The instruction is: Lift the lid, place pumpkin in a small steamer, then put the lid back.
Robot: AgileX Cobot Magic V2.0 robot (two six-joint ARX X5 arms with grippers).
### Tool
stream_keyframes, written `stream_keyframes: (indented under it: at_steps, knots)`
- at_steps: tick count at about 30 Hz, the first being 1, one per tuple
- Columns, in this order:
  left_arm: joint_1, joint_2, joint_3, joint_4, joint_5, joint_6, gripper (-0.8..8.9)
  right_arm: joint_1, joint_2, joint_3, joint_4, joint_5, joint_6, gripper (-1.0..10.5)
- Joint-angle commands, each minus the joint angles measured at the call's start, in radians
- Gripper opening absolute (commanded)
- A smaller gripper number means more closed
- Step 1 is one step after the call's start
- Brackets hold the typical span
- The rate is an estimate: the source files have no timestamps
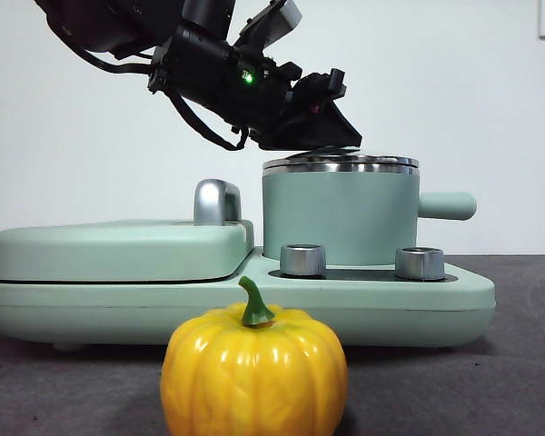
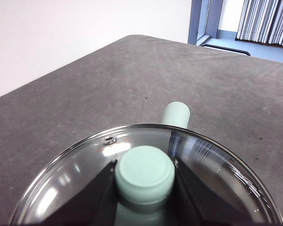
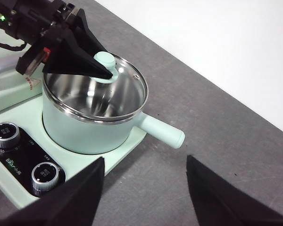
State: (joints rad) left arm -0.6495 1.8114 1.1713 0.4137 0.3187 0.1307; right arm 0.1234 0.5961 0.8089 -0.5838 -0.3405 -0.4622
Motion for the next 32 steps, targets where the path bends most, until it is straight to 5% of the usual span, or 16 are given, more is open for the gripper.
stream_keyframes:
  at_steps: [1,22,32]
  knots:
    - [-0.005,0.007,0.017,0.004,-0.005,-0.013,0.09,0.003,0.004,0.019,0.005,0.000,0.018,2.8]
    - [-0.002,-0.166,0.017,-0.041,-0.005,-0.012,0.09,0.003,0.004,0.018,0.006,0.000,0.018,2.8]
    - [0.011,-0.234,0.017,-0.107,-0.097,-0.013,0.09,0.003,0.004,0.018,0.006,-0.001,0.050,2.8]
